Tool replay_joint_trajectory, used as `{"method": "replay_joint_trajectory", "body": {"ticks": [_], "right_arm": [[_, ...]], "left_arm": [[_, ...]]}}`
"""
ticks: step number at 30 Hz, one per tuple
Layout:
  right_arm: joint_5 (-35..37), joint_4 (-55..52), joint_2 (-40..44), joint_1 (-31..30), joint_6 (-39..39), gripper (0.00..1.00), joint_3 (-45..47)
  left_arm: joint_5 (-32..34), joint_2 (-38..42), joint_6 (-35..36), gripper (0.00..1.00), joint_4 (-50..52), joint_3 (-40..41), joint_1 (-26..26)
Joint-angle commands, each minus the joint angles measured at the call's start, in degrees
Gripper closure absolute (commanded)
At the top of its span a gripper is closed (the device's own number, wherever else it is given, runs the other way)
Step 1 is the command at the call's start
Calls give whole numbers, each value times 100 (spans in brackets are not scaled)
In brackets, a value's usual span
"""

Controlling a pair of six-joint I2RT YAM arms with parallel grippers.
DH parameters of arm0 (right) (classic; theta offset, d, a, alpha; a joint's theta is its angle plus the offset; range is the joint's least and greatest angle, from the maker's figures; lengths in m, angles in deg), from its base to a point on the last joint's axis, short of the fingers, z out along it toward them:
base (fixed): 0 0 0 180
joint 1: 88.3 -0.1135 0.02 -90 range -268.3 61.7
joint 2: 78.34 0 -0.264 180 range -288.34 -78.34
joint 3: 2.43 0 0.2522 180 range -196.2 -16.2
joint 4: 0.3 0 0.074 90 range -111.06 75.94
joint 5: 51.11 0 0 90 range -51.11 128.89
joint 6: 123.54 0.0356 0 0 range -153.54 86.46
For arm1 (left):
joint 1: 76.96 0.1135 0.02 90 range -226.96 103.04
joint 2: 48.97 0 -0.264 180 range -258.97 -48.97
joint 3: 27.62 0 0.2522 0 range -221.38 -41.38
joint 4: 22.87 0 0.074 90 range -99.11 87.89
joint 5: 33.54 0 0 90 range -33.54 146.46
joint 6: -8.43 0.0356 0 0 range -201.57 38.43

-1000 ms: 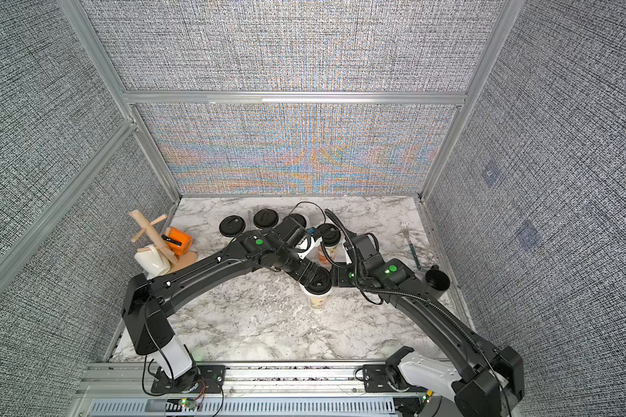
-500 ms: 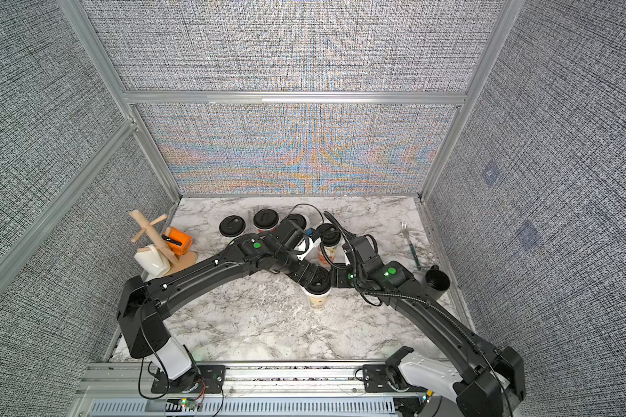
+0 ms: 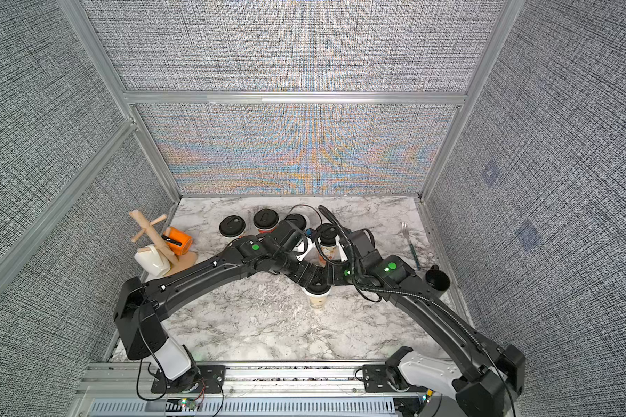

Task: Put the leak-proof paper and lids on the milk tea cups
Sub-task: Secure the cup lid on the cup.

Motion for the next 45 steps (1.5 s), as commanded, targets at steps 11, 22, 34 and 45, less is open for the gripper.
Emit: {"method": "replay_joint_trajectory", "body": {"ticks": [11, 22, 34, 45], "right_arm": [[-11, 310, -94, -235, 192, 34, 486], [169, 139, 239, -246, 375, 35, 766], [247, 99, 134, -246, 341, 36, 690], [327, -11, 188, -242, 336, 36, 643]], "left_arm": [[293, -117, 165, 20, 1061, -64, -5], [114, -110, 379, 18, 1108, -1082, -5], [791, 135, 90, 20, 1368, -1231, 4], [1162, 711, -1066, 26, 1445, -284, 4]]}}
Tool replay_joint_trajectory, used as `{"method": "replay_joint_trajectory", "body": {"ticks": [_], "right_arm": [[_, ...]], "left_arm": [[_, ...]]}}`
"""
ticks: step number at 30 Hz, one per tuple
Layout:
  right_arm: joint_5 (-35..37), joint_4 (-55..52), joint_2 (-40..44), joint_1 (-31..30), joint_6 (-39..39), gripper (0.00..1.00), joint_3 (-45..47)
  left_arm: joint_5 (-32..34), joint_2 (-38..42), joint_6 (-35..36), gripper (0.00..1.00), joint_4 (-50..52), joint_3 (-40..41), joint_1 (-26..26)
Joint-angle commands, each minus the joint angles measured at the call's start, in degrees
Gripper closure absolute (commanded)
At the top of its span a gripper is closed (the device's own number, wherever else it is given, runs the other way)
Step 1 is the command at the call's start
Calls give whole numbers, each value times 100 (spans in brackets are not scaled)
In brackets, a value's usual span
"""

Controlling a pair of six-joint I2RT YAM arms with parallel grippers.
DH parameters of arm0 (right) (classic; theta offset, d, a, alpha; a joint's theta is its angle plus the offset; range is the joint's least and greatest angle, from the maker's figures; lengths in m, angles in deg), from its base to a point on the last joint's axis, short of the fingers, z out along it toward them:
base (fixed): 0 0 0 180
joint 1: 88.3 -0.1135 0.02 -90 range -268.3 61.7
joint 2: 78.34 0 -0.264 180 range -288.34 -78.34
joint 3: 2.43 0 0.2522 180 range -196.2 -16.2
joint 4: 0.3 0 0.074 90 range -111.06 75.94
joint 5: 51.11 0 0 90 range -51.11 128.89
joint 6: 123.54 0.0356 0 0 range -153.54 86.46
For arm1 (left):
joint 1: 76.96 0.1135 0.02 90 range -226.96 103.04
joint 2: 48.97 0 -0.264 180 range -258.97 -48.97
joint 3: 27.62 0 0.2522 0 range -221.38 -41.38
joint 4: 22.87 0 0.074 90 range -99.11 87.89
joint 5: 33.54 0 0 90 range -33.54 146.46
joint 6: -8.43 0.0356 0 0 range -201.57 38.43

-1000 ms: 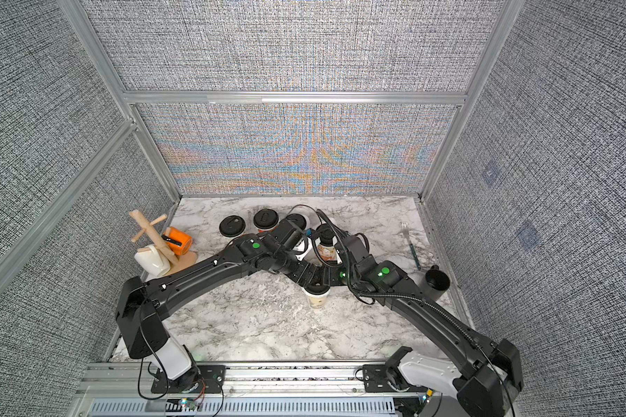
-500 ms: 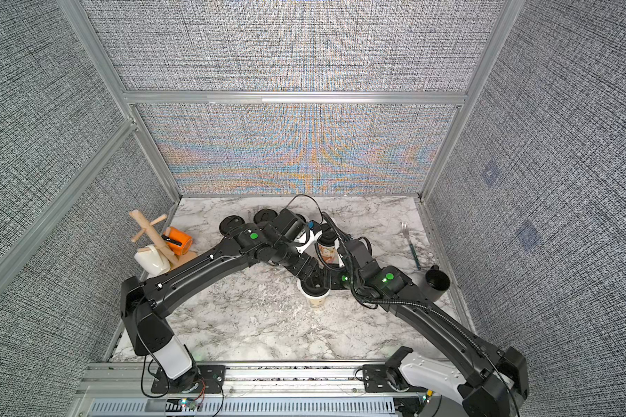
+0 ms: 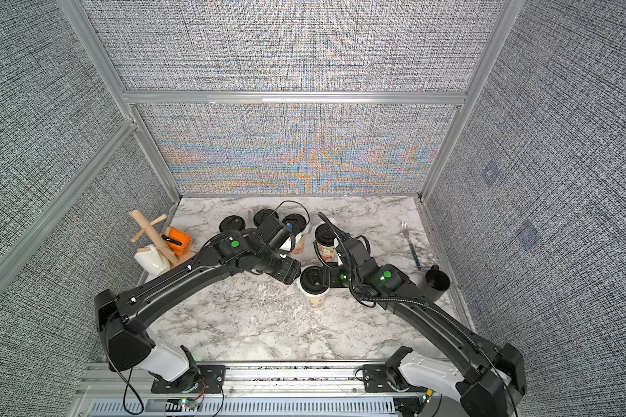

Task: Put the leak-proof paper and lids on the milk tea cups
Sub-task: Secure the cup lid on the cup.

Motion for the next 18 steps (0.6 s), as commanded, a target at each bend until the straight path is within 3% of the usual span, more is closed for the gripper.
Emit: {"method": "replay_joint_trajectory", "body": {"ticks": [1, 18], "right_arm": [[14, -784, -42, -17, -74, 36, 12], [-14, -714, -81, -14, -65, 36, 88]], "left_arm": [[97, 27, -412, 26, -133, 151, 6], [-404, -147, -702, 28, -695, 496, 6]]}}
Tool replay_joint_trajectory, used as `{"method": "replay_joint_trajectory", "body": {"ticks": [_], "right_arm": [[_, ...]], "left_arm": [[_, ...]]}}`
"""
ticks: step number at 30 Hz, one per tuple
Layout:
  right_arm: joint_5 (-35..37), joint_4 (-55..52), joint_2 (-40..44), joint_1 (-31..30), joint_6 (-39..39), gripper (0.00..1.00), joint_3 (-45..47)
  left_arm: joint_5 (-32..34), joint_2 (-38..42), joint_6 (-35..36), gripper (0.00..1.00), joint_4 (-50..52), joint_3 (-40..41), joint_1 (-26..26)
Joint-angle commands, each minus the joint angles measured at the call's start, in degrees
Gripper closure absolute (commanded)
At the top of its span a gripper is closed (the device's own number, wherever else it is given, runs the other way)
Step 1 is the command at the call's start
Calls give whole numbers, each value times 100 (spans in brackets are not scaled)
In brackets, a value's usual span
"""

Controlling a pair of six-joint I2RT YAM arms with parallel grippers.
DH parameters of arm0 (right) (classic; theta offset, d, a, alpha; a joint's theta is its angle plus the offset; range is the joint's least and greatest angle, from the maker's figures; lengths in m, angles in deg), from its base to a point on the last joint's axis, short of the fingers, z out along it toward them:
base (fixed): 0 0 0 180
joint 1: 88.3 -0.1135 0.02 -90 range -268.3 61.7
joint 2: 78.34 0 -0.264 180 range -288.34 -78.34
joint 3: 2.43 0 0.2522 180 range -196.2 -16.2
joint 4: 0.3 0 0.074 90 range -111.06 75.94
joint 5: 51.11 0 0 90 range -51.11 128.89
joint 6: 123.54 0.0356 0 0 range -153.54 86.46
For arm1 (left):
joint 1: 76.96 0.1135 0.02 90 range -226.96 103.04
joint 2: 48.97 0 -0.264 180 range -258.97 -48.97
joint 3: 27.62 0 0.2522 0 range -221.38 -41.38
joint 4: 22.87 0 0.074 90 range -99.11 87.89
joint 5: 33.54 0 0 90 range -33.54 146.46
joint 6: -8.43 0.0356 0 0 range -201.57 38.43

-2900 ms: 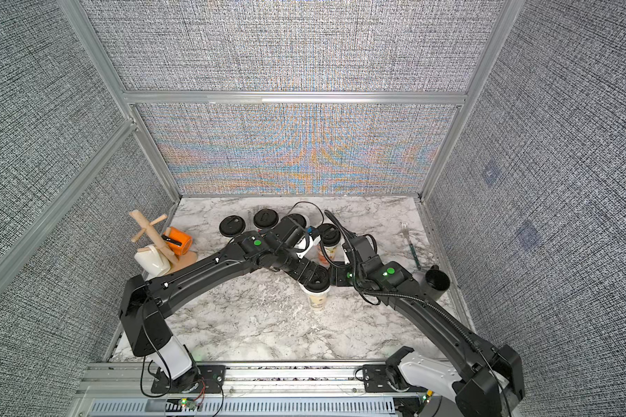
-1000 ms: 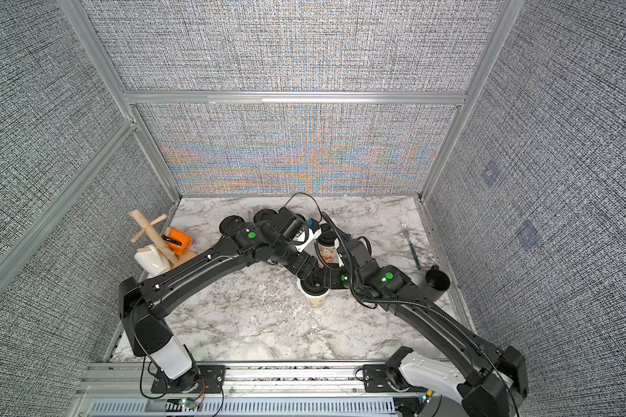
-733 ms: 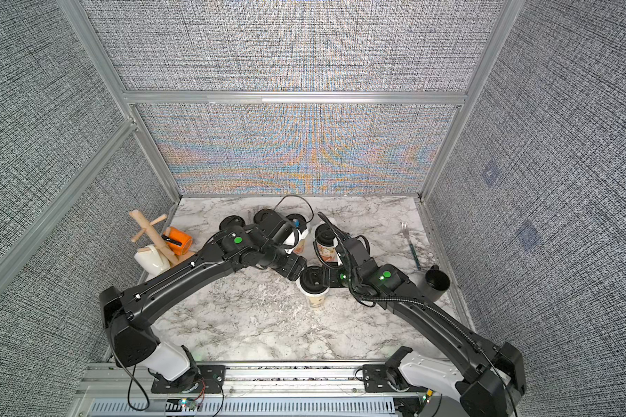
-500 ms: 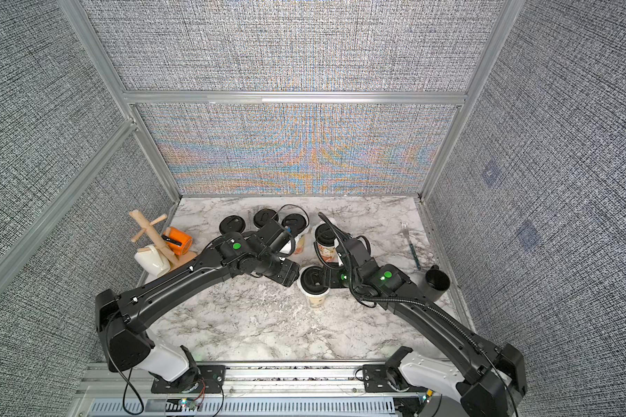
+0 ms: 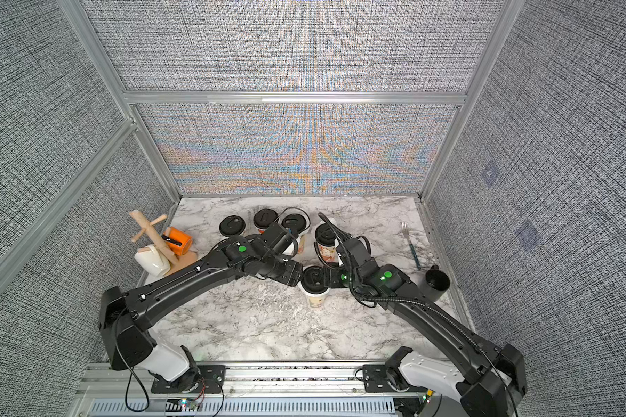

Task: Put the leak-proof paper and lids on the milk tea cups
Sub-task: Secure the cup lid on the cup.

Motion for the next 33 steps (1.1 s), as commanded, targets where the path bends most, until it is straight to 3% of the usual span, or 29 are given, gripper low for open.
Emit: {"method": "replay_joint_trajectory", "body": {"ticks": [1, 18, 33], "right_arm": [[-60, -683, -81, -16, -72, 36, 77], [-134, -716, -19, -21, -58, 37, 228], [-104, -663, 200, -23, 129, 37, 448]], "left_arm": [[-141, -68, -68, 28, -106, 56, 2], [142, -208, -250, 30, -111, 1065, -5], [861, -656, 661, 22, 1315, -1473, -4]]}}
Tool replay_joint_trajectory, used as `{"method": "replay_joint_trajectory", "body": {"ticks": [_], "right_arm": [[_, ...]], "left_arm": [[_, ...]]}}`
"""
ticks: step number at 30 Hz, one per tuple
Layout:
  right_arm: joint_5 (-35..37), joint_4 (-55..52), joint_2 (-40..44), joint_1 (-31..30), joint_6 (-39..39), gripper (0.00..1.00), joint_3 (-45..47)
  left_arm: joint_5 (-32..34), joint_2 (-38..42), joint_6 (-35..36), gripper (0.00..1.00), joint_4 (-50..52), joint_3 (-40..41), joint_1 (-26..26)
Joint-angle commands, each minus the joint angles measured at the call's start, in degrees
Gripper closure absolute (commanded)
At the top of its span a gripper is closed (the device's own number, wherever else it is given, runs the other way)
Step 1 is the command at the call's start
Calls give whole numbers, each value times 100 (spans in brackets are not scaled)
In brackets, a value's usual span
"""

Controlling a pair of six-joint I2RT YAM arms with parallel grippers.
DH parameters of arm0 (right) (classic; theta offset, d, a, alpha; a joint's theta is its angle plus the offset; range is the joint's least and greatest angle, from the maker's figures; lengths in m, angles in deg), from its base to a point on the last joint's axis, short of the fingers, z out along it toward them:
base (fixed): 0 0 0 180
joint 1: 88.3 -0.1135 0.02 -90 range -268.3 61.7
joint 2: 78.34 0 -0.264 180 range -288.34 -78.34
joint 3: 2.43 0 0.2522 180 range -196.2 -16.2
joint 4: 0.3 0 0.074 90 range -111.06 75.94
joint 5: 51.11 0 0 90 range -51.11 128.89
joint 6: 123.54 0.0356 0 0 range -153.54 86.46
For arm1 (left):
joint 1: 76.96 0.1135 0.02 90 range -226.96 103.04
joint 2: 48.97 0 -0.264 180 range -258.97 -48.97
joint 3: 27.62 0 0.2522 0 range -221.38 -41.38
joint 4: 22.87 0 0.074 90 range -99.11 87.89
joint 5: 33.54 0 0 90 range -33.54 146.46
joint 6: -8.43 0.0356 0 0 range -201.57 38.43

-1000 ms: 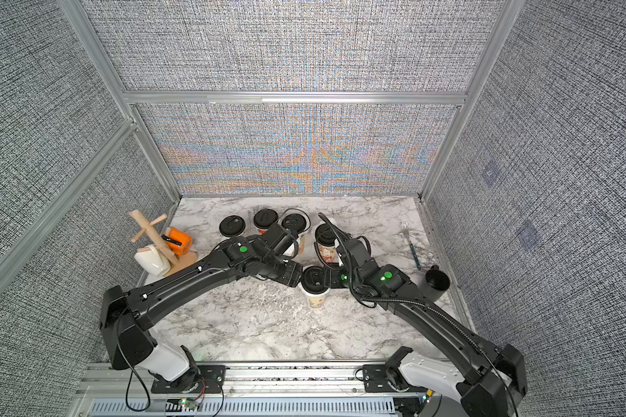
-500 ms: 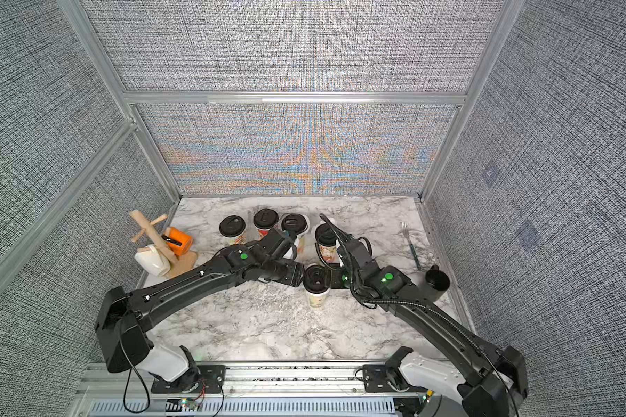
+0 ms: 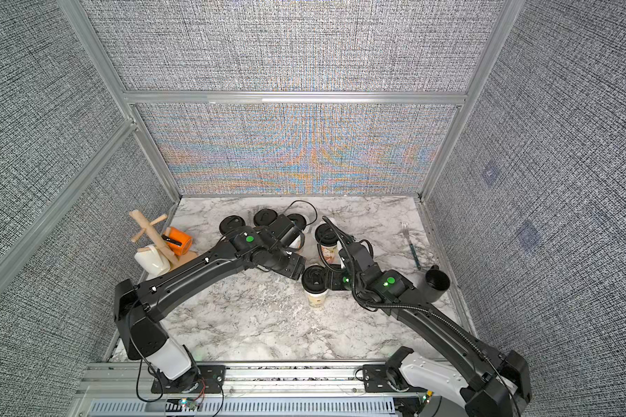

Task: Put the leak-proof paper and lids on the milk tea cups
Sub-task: Secure the cup lid on the cup, then reset both arms

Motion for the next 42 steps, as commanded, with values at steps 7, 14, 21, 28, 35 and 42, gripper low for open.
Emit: {"method": "replay_joint_trajectory", "body": {"ticks": [7, 14, 21, 28, 35, 42], "right_arm": [[-96, -918, -33, -17, 34, 37, 67], [17, -930, 117, -17, 54, 37, -393], [260, -979, 353, 3, -49, 36, -938], [1003, -192, 776, 1460, -832, 21, -818], [926, 3069, 1052, 3595, -2072, 14, 1437], [683, 6835, 580, 3802, -2553, 13, 3956]], "left_arm": [[-186, -136, 451, 22, 316, -600, -5], [-364, 112, 302, 23, -168, -24, -5], [-39, 551, 219, 23, -799, 486, 8], [687, 1516, 229, 18, -1884, 1537, 846], [3429, 3740, 571, 0, -5210, 4918, 2534], [3758, 3593, 1960, 0, -7871, 7125, 3434]]}}
